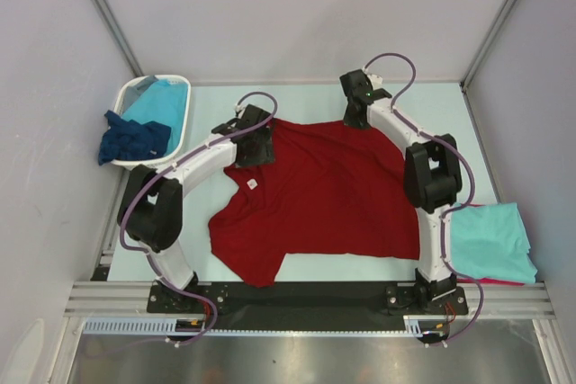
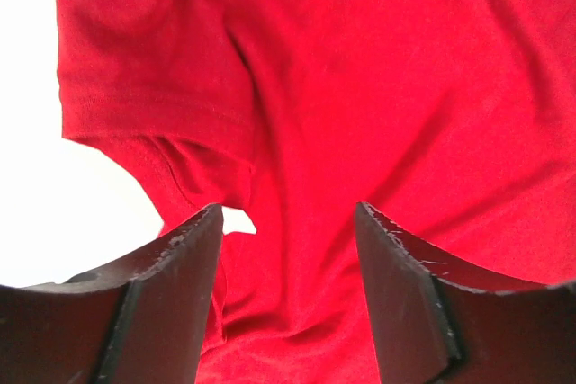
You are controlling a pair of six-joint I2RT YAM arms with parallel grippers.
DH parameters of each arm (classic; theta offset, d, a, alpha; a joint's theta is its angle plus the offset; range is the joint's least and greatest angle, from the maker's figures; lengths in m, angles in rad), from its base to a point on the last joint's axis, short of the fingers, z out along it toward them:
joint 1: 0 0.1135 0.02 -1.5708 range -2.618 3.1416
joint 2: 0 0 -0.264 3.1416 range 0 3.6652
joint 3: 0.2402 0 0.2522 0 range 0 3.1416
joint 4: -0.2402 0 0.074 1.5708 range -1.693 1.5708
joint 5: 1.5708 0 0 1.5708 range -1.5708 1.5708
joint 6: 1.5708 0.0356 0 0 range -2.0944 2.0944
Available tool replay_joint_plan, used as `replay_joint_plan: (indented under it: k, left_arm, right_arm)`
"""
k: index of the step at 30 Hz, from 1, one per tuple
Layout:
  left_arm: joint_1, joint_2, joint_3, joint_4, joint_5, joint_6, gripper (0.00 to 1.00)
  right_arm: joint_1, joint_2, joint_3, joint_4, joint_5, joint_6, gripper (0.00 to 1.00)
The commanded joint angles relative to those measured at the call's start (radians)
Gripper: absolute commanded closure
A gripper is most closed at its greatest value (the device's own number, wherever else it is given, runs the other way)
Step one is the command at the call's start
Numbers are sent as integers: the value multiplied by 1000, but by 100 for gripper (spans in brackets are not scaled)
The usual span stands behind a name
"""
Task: Fold and stack the t-shirts
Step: Flatten out the tshirt
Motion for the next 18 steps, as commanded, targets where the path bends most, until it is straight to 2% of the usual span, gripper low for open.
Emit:
replay_joint_plan:
  k: [1, 10, 18]
  left_arm:
    - [-33, -80, -43, 29, -1, -10, 35]
    - [-83, -152, -134, 20, 2, -14, 38]
    - [-95, -147, -151, 15, 15, -10, 40]
  right_arm:
    - [-43, 122, 189, -72, 14, -31, 82]
    - [-83, 269, 390, -138, 14, -74, 81]
    - [-103, 334, 399, -131, 10, -82, 82]
